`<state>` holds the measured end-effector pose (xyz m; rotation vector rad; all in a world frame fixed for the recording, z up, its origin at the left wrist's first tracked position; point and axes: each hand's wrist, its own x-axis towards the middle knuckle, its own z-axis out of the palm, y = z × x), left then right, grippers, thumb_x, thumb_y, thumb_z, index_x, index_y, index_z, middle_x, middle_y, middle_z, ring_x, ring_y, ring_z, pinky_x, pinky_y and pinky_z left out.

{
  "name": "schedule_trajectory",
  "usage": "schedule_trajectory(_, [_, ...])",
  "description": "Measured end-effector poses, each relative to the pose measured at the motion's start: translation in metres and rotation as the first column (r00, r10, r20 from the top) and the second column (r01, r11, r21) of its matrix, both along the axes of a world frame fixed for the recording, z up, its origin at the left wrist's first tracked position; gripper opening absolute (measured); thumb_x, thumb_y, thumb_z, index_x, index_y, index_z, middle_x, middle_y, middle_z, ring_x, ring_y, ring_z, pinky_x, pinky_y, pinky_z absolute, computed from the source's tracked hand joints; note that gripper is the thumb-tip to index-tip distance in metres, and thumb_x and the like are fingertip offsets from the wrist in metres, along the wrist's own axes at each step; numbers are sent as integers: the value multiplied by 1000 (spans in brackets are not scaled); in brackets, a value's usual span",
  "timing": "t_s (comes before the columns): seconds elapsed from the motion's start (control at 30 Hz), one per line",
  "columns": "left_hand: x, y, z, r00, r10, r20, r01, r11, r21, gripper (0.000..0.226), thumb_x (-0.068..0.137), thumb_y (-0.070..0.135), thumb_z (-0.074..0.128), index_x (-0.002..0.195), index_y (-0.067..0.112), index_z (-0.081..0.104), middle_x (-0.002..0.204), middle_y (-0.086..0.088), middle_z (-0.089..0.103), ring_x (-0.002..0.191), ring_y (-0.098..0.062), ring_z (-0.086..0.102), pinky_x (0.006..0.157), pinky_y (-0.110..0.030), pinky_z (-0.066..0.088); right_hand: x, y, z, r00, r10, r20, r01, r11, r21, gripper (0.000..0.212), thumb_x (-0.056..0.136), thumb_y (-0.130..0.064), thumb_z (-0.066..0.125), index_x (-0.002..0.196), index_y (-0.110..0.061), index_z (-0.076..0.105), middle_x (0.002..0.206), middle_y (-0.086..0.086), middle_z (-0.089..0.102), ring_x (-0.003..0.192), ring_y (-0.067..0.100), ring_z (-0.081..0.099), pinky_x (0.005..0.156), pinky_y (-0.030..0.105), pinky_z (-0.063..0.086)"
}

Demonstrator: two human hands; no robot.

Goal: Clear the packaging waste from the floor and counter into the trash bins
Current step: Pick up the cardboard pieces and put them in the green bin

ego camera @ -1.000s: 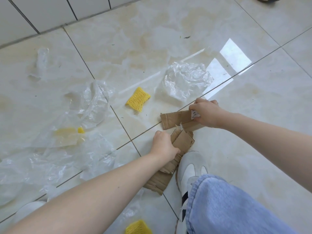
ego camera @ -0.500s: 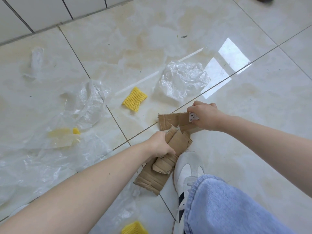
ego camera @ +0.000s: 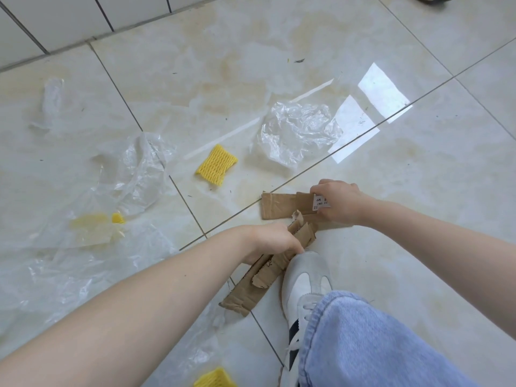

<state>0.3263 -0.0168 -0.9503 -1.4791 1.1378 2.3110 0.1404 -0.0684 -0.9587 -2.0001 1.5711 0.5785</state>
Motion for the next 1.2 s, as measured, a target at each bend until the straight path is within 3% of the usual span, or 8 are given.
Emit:
schedule_trajectory(0.1, [-12,10,-3,996,-57,63,69,978,-199,40,89,13,55,128,14,48,118,-10,50,107,-30,56,73,-28,46,-5,0,0,999,-46,13,46,999,-18,18,87,-14,53,105,-18,53,96,-3,41,89,21,42,76,36,33])
schedule_trajectory(0.27, [-19,22,-6,960,-154,233,255,824,-506,24,89,12,44,108,2,55,154,-1,7,135,-29,23,109,-28,22,-14,1,1,997,-77,5,77,997,-8,12,87,-15,55,92,-22,46,95,-2,42,88,22,42,75,34,33])
schedule_trajectory(0.57, [-19,7,-1,890,-320,324,442,780,-444,15,86,7,38,76,3,49,160,1,-9,142,-26,1,111,-33,20,-23,3,1,994,-111,8,111,994,-12,18,87,-17,56,105,-17,54,97,-2,43,89,21,42,76,35,35])
schedule_trajectory(0.67, [-19,5,-5,888,-346,302,453,772,-445,31,88,6,36,113,-4,50,160,10,-6,142,-26,4,112,-34,23,-27,7,1,993,-114,-5,114,993,-4,20,87,-17,56,107,-17,54,97,-2,43,90,21,42,76,35,36])
schedule_trajectory(0.77, [-23,3,-8,865,-411,289,499,769,-400,57,88,7,33,144,3,25,158,15,-3,141,-29,8,114,-39,20,-34,14,-1,991,-137,-10,137,990,11,21,87,-18,57,108,-16,54,96,-2,43,96,25,47,81,39,42])
schedule_trajectory(0.97, [-25,-3,-13,822,-450,349,558,758,-337,8,88,11,37,83,9,43,145,-4,23,120,-32,35,105,-43,32,-41,20,-2,984,-179,13,179,983,34,27,87,-19,59,113,-14,55,96,-2,44,102,28,50,89,44,45])
schedule_trajectory(1.07, [-23,-2,-15,874,-374,309,474,796,-377,10,88,16,48,88,6,51,138,-4,28,115,-30,45,100,-41,40,-41,20,1,981,-194,25,193,980,47,27,87,-19,59,113,-14,55,97,-1,44,102,28,50,90,45,45])
schedule_trajectory(1.2, [-6,-5,1,982,-115,147,166,895,-415,7,82,8,57,80,3,53,82,-11,47,62,-21,48,58,-28,38,-38,18,8,975,-211,71,210,978,14,24,86,-18,61,109,-14,56,97,1,48,93,24,47,86,44,46])
